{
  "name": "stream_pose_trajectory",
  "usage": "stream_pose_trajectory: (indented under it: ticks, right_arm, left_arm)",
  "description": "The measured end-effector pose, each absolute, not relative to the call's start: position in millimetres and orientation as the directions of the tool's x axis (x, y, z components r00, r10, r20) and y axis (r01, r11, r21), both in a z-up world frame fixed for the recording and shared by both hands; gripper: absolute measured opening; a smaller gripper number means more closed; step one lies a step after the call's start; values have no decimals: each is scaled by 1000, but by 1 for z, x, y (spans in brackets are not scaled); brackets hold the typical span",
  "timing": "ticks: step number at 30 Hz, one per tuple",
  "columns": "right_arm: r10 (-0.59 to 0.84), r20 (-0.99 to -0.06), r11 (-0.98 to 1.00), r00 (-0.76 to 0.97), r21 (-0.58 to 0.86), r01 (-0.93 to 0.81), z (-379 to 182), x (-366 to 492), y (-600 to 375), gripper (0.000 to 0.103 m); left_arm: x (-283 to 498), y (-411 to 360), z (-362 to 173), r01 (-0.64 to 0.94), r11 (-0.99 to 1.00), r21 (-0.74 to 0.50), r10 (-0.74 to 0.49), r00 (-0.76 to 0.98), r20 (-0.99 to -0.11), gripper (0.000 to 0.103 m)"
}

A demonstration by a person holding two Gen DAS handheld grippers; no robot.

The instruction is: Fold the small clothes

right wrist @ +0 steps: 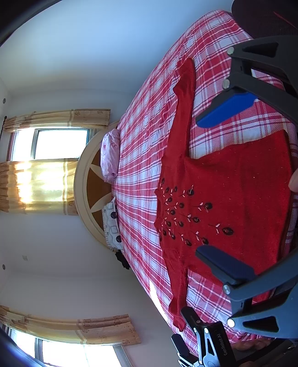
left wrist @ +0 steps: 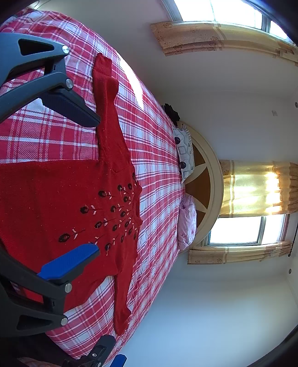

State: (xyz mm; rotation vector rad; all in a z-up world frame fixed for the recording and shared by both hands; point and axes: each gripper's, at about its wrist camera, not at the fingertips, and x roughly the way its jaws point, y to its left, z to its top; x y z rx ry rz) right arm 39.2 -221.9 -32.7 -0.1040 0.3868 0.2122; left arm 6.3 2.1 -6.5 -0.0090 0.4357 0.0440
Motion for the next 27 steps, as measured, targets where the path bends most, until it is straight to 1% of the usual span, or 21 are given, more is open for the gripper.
stream_pose_trajectory:
  ticks: [19, 27]
  right_arm:
    - [182, -392, 973, 902, -60, -222, -34, 41, -222, 103]
    - [182, -399, 973, 899, -59, -223, -37, 42, -223, 103]
  left_arm:
    - [1, 11, 3, -84, 996, -5, 75, 920, -385, 102]
    - [3, 15, 3, -88, 996, -4, 80, 919, -387, 102]
